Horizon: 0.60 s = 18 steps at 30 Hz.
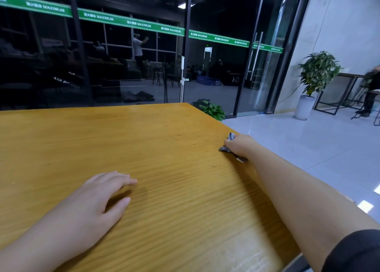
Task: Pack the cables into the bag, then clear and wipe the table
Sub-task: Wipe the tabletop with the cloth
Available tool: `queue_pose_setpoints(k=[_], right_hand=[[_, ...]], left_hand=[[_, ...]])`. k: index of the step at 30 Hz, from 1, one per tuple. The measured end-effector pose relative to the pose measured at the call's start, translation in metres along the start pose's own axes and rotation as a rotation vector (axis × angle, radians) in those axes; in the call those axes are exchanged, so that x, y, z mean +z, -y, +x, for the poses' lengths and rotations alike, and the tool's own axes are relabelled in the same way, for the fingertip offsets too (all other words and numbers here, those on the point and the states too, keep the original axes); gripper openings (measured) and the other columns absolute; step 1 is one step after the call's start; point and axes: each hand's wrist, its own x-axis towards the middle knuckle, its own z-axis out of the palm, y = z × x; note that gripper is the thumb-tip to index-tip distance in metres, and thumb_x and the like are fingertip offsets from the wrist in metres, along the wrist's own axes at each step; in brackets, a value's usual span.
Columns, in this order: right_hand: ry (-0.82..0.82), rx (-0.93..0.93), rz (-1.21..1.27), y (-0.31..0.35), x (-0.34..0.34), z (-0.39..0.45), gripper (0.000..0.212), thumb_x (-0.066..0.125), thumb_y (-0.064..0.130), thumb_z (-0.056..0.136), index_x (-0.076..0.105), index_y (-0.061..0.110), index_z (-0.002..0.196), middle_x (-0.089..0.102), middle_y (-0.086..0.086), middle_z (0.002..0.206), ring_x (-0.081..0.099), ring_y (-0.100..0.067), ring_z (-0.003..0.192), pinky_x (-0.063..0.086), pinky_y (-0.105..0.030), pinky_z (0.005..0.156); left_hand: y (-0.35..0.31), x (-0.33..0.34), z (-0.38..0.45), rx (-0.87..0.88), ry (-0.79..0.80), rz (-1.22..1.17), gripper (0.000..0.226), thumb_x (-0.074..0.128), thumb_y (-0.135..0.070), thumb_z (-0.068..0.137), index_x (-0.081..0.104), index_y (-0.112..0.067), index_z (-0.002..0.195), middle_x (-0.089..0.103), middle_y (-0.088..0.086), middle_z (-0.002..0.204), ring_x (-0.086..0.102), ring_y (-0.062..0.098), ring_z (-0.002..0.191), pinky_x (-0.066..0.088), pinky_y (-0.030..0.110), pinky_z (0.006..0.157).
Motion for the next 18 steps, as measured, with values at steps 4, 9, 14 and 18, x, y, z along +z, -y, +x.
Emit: queue_pose_setpoints(k=[4, 9, 14, 18], right_hand=[[0.013, 0.019, -0.052, -0.013, -0.004, -0.024, 0.026, 0.030, 0.029, 0.097, 0.048, 0.011, 0.096, 0.054, -0.008, 0.095, 0.046, -0.024, 0.090, 0.032, -0.035, 0.091], [0.021, 0.035, -0.092, -0.024, 0.000, -0.045, 0.034, 0.029, 0.033, 0.095, 0.048, 0.008, 0.110, 0.054, -0.014, 0.121, 0.049, -0.029, 0.111, 0.025, -0.042, 0.108], [0.017, 0.065, -0.110, -0.033, 0.001, -0.071, 0.036, 0.030, 0.035, 0.094, 0.051, 0.013, 0.112, 0.056, -0.011, 0.119, 0.048, -0.026, 0.111, 0.023, -0.042, 0.107], [0.038, 0.200, -0.113, -0.038, -0.002, -0.093, 0.044, 0.028, 0.044, 0.091, 0.044, 0.030, 0.129, 0.041, -0.014, 0.132, 0.033, -0.034, 0.123, 0.037, -0.035, 0.081]], left_hand=[[-0.008, -0.009, -0.003, -0.035, 0.020, -0.016, 0.027, 0.046, -0.037, 0.093, 0.038, -0.052, 0.114, 0.028, -0.042, 0.116, 0.024, -0.015, 0.117, 0.019, 0.008, 0.095], [-0.020, -0.022, -0.005, -0.114, 0.036, -0.006, 0.032, 0.046, -0.033, 0.094, 0.044, -0.042, 0.125, 0.031, -0.031, 0.124, 0.027, -0.009, 0.119, 0.020, 0.010, 0.095], [-0.029, -0.029, -0.006, -0.117, 0.029, 0.013, 0.033, 0.044, -0.033, 0.095, 0.046, -0.036, 0.128, 0.035, -0.023, 0.136, 0.028, 0.000, 0.131, 0.021, 0.015, 0.102], [-0.031, -0.032, -0.009, -0.141, 0.058, 0.043, 0.033, 0.045, -0.032, 0.095, 0.048, -0.032, 0.129, 0.037, -0.018, 0.139, 0.031, 0.003, 0.130, 0.022, 0.014, 0.101]])
